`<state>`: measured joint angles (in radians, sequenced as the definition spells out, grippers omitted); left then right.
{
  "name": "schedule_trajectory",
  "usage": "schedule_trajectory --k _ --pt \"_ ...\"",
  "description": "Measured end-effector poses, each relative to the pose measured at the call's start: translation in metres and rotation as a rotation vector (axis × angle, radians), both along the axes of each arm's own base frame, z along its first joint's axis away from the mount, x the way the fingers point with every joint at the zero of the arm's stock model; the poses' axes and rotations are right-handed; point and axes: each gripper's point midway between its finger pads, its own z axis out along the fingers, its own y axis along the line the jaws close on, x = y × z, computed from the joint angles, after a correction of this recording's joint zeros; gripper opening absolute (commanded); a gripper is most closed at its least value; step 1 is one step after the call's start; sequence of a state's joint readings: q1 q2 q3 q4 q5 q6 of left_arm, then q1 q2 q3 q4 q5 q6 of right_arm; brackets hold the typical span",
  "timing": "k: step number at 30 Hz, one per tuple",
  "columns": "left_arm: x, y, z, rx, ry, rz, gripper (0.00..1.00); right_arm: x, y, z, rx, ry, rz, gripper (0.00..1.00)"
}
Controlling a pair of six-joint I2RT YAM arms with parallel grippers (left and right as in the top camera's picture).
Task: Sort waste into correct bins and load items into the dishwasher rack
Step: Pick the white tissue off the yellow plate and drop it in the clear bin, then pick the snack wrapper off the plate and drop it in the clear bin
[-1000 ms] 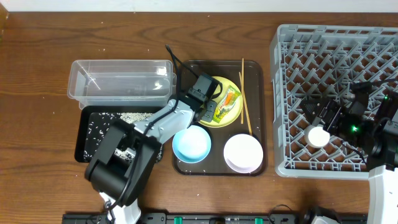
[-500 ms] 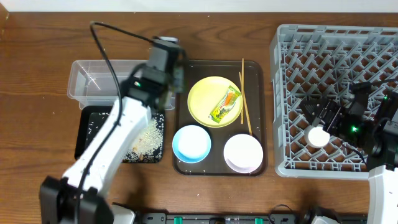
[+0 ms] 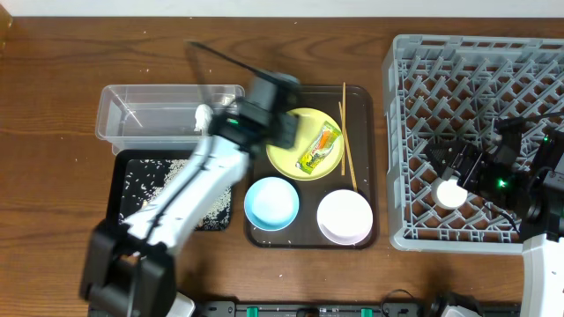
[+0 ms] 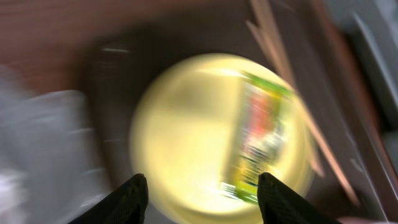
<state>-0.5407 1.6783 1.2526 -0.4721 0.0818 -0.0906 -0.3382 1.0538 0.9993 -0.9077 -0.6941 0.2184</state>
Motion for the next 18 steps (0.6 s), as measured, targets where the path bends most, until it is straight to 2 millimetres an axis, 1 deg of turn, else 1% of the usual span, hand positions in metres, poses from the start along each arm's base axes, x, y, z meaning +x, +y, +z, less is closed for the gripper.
schedule_trajectory --k 1,2,3,4,5,7,9,10,11,13,14,18 --pt "-0.007 -0.012 -0.01 0.019 0.016 -0.046 0.58 0.0 0.0 0.0 -0.002 0.002 -0.002 0.93" --pt "-0.014 -0.023 -0.026 0.05 0.041 -0.091 0.58 0.0 -0.001 -0.001 -0.004 0.002 -0.003 0.93" --pt "-0.018 -0.027 -0.037 0.072 0.056 -0.112 0.58 0.0 -0.001 -0.001 -0.005 0.003 -0.004 0.93" --pt "-0.021 -0.032 -0.052 0.098 0.075 -0.132 0.58 0.0 -0.001 -0.001 -0.007 0.004 -0.005 0.93" --pt "-0.022 -0.036 -0.066 0.119 0.088 -0.148 0.59 0.0 -0.001 -0.001 -0.008 0.005 -0.006 0.93" --pt "-0.021 -0.04 -0.086 0.142 0.103 -0.159 0.58 0.0 -0.002 -0.002 -0.01 0.006 -0.008 0.93" --pt "-0.019 -0.041 -0.099 0.155 0.112 -0.157 0.48 0.0 -0.002 -0.002 -0.01 0.007 -0.008 0.93" --pt "-0.019 -0.04 -0.103 0.161 0.117 -0.157 0.39 0.0 -0.002 -0.002 -0.01 0.007 -0.008 0.93" --pt "-0.019 -0.04 -0.106 0.167 0.121 -0.16 0.27 0.0 -0.002 -0.002 -0.01 0.007 -0.008 0.93" --pt "-0.019 -0.039 -0.108 0.173 0.125 -0.158 0.09 0.0 -0.002 -0.002 -0.01 0.007 -0.008 0.93" --pt "-0.02 -0.038 -0.109 0.176 0.124 -0.163 0.06 0.0 -0.002 -0.002 -0.01 0.008 -0.008 0.93" --pt "-0.022 -0.035 -0.105 0.186 0.128 -0.168 0.06 0.0 -0.002 -0.002 -0.01 0.008 -0.008 0.93"
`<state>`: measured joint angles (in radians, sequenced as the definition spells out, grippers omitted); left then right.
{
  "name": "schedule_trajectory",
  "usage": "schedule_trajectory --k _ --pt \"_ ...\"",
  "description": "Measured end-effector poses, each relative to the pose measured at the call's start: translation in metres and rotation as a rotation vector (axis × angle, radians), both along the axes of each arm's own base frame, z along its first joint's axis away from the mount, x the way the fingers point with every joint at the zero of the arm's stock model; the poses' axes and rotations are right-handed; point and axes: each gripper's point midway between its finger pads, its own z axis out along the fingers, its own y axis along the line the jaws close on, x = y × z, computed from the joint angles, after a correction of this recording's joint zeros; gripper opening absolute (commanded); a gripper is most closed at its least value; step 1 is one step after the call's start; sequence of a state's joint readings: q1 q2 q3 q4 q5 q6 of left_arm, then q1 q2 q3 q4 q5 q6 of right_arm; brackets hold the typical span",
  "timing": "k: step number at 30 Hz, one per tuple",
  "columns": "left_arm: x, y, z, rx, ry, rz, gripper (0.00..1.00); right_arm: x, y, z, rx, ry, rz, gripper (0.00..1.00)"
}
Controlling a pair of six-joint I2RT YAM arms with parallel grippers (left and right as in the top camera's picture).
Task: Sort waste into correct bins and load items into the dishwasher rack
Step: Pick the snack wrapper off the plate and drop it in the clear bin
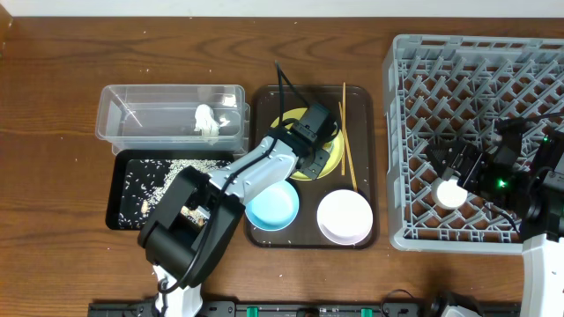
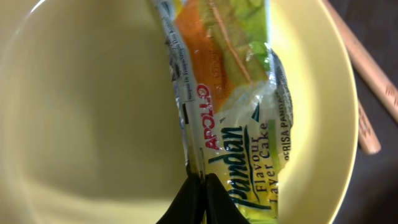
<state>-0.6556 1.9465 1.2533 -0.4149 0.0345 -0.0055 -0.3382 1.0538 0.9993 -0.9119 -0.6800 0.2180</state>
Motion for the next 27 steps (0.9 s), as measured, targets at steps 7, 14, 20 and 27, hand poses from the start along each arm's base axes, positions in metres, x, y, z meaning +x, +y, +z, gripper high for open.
schedule_trajectory --k 7,14,20,27 --pt "0.02 0.022 0.094 -0.126 -0.155 0.092 0.06 0.0 0.0 0.0 -0.001 0.001 -0.001 0.93" --pt "0.042 0.124 0.169 -0.127 -0.304 0.351 0.06 0.0 0.0 0.0 -0.002 0.001 -0.002 0.93" --pt "0.063 0.206 0.136 -0.023 -0.246 0.576 0.27 0.0 0.0 0.0 -0.002 0.001 -0.001 0.93" --pt "0.066 0.231 0.123 -0.088 -0.192 0.733 0.59 -0.001 0.0 -0.001 -0.01 0.0 0.008 0.94"
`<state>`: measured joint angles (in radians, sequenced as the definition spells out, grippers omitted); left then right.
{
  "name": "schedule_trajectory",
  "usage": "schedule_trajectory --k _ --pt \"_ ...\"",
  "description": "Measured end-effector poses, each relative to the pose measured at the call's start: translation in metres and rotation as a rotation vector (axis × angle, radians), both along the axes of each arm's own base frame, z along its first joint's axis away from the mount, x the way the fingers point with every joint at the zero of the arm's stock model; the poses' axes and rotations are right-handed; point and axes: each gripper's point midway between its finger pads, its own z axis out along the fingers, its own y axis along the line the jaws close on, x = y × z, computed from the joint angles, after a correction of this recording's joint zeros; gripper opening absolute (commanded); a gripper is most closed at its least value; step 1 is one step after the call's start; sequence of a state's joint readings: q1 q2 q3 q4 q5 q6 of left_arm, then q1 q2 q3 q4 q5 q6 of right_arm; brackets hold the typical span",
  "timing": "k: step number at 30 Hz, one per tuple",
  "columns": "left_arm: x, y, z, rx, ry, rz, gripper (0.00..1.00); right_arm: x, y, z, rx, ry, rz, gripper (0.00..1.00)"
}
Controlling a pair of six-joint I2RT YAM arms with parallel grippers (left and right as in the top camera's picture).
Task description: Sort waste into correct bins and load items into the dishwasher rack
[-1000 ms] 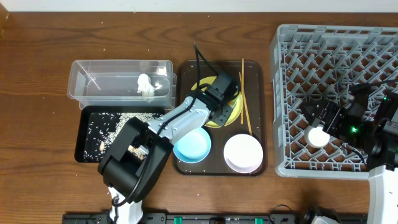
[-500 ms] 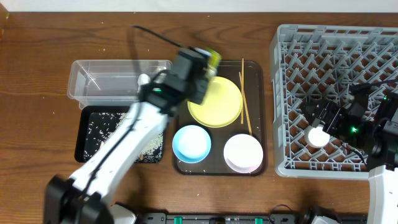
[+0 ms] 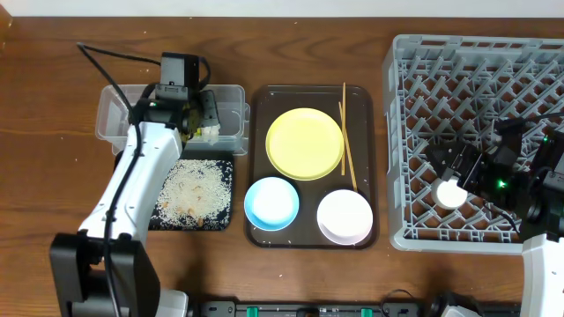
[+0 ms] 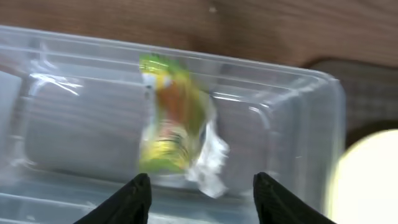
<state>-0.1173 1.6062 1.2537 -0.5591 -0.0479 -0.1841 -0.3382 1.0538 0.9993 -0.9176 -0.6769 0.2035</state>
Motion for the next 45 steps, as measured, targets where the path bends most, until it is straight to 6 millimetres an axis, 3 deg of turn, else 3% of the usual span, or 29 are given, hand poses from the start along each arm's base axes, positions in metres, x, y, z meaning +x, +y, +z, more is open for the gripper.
schedule_trajectory --k 4,8,13,19,22,45 --pt "-0.014 -0.021 0.013 -0.035 -0.002 -0.045 0.63 0.0 0.0 0.0 -0.004 -0.003 0.005 0.95" --pt "-0.03 -0.044 0.039 -0.057 -0.042 -0.113 0.63 0.0 0.0 0.0 -0.009 -0.006 0.009 0.95" --pt "-0.047 -0.06 0.072 -0.065 -0.115 -0.18 0.63 0.0 -0.001 -0.001 -0.018 -0.007 0.011 0.96" --pt "-0.069 -0.073 0.097 -0.081 -0.163 -0.234 0.66 0.0 -0.005 -0.003 -0.042 0.0 -0.002 0.99" --pt "-0.077 -0.071 0.102 -0.081 -0.167 -0.239 0.8 0.0 -0.006 -0.004 -0.049 0.005 -0.007 0.99" --pt "-0.084 -0.07 0.115 -0.094 -0.205 -0.244 0.9 0.0 -0.011 -0.007 -0.071 0.014 -0.023 0.99"
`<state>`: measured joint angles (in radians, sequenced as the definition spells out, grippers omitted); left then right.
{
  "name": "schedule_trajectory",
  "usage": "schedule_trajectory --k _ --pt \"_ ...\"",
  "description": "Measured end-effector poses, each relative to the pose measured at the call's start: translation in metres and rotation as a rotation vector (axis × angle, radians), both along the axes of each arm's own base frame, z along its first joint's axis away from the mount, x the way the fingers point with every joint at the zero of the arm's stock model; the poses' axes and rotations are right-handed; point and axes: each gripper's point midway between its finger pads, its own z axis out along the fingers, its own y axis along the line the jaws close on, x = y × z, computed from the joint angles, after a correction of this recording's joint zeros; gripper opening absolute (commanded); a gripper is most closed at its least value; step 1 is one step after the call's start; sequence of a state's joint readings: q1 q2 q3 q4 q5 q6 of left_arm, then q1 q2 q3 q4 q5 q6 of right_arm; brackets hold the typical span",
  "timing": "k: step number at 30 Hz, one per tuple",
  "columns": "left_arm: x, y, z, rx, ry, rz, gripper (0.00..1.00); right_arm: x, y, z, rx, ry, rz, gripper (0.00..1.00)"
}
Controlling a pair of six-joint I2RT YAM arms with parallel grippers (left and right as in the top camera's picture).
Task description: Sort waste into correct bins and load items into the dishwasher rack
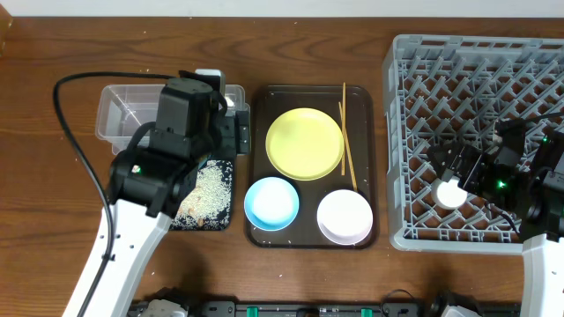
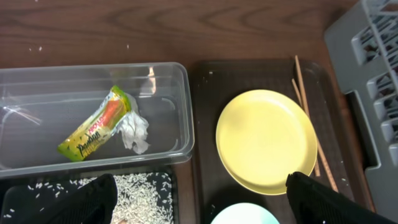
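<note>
The green and orange snack wrapper (image 2: 96, 129) lies in the clear plastic bin (image 2: 184, 112) beside a crumpled white tissue (image 2: 134, 132). My left gripper (image 2: 199, 186) hangs open and holds nothing, high above the gap between the black rice tray (image 2: 146, 185) and the brown serving tray (image 1: 366, 106). On the brown tray are a bare yellow plate (image 1: 305, 143), chopsticks (image 1: 346, 132), a blue bowl (image 1: 271, 203) and a white bowl (image 1: 345, 216). My right gripper (image 1: 460, 169) sits over the grey dishwasher rack (image 1: 476, 79) next to a white round object (image 1: 449, 192); its jaw state is unclear.
The left arm's body covers part of the clear bin and the rice tray in the overhead view. Loose rice grains lie on the wood left of the trays. The rack fills the right side of the table.
My left gripper was low over the clear bin, open; now it is higher and nearer the brown tray, still open. The wrapper stays in the bin. The right arm has not moved.
My left gripper was open over the yellow plate with the wrapper on it. Then it was shut on the wrapper. Then it stood open over the clear bin with the wrapper inside and the plate bare. Now it hangs higher, empty.
</note>
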<state>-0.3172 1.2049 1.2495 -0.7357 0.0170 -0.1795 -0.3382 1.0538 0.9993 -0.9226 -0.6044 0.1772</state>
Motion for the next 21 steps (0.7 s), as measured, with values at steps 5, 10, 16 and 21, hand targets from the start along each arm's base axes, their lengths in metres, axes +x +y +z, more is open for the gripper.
schedule_trajectory --k 5,10,16,21 --pt "-0.031 0.011 0.016 -0.022 -0.073 0.001 0.91 0.0 0.0 0.0 -0.002 0.001 -0.001 0.99" --pt "-0.052 0.04 0.033 -0.046 -0.265 0.085 0.92 0.0 0.0 0.0 -0.003 0.001 -0.001 0.99" --pt "-0.054 0.071 0.02 -0.114 -0.567 0.178 0.97 0.0 -0.001 0.0 -0.005 0.0 0.0 0.99" --pt "-0.067 0.075 -0.018 -0.143 -0.686 0.164 0.97 0.0 -0.001 0.0 -0.005 0.0 -0.001 0.99"
